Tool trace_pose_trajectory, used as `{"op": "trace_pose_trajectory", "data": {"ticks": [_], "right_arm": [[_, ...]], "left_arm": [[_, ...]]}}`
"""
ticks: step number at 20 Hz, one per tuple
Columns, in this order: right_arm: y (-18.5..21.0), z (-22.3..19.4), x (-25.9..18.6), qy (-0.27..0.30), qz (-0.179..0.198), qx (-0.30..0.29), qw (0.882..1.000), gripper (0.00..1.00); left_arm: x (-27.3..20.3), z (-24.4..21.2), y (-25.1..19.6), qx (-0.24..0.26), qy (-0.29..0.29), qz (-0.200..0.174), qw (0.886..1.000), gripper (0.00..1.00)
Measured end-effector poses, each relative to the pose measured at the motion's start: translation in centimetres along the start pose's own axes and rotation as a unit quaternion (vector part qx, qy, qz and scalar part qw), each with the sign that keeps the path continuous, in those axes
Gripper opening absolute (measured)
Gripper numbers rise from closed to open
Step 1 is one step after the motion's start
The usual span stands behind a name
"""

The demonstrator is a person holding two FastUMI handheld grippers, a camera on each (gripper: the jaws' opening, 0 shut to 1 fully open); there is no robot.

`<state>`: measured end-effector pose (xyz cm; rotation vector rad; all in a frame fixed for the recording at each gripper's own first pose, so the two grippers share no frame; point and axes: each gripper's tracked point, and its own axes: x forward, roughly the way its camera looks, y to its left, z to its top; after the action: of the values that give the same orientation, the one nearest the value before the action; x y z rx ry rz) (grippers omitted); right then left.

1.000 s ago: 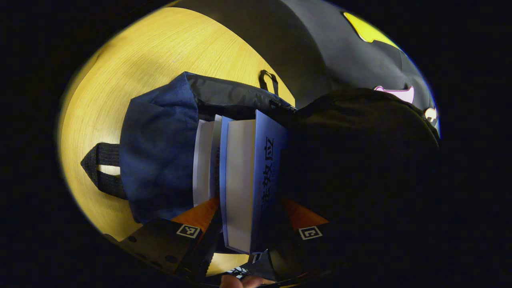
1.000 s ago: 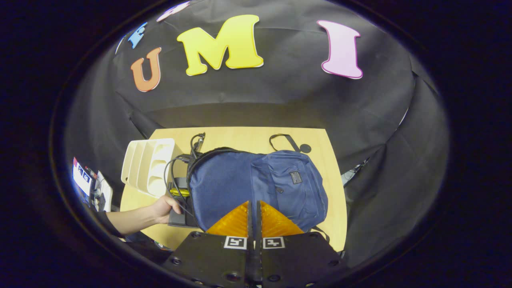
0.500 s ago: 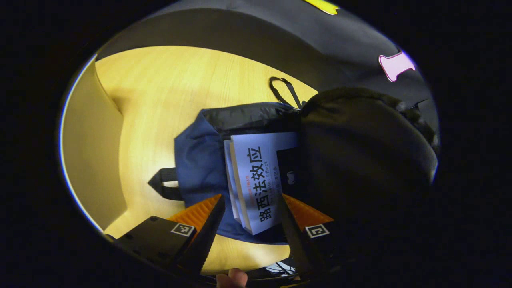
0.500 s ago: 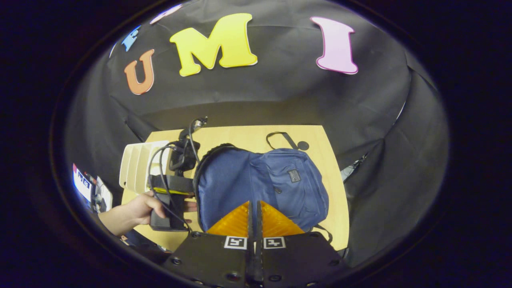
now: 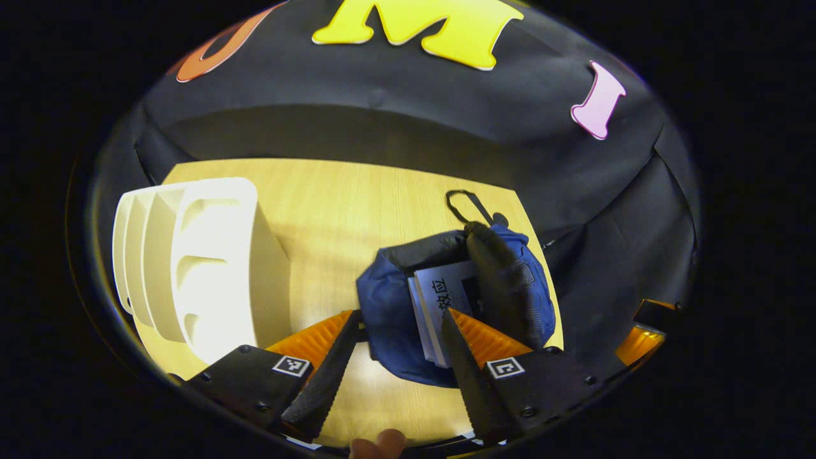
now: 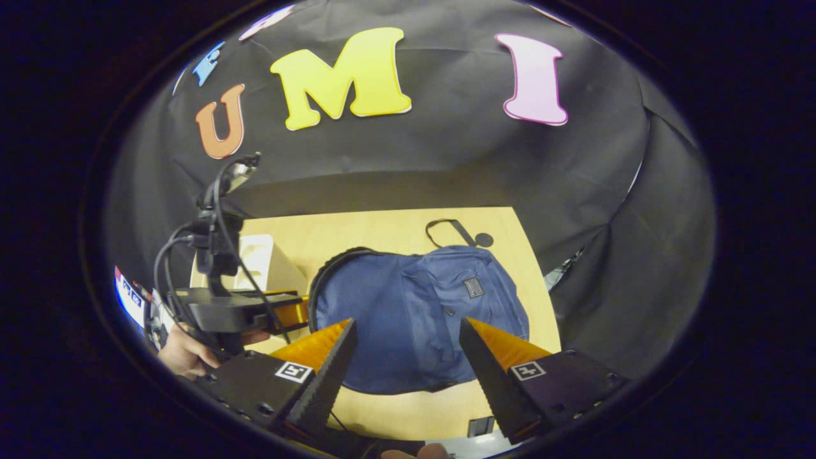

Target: Open the schoolbag, grab two books from the bookshelf and put them into the schoolbag.

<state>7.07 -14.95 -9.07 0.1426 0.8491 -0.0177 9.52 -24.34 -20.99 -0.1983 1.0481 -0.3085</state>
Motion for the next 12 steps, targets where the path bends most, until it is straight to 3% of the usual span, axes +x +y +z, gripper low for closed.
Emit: {"op": "trace_pose_trajectory", "data": {"ticks": [5, 7, 12], "right_arm": [[1.0, 2.6, -0.9, -0.072, -0.021, -0.004, 0.997, 0.97], [1.9, 3.6, -1.8, -0.103, -0.02, -0.01, 0.994, 0.97], [6.6, 6.1, -4.3, -0.186, 0.028, -0.001, 0.982, 0.97]], "left_arm": [[-7.5, 4.3, 1.9, 0.017, -0.126, 0.026, 0.992, 0.85], [-11.1, 6.2, 2.5, 0.022, -0.181, 0.035, 0.983, 0.84], [-18.1, 9.6, 3.6, 0.033, -0.304, 0.057, 0.951, 0.88]]}}
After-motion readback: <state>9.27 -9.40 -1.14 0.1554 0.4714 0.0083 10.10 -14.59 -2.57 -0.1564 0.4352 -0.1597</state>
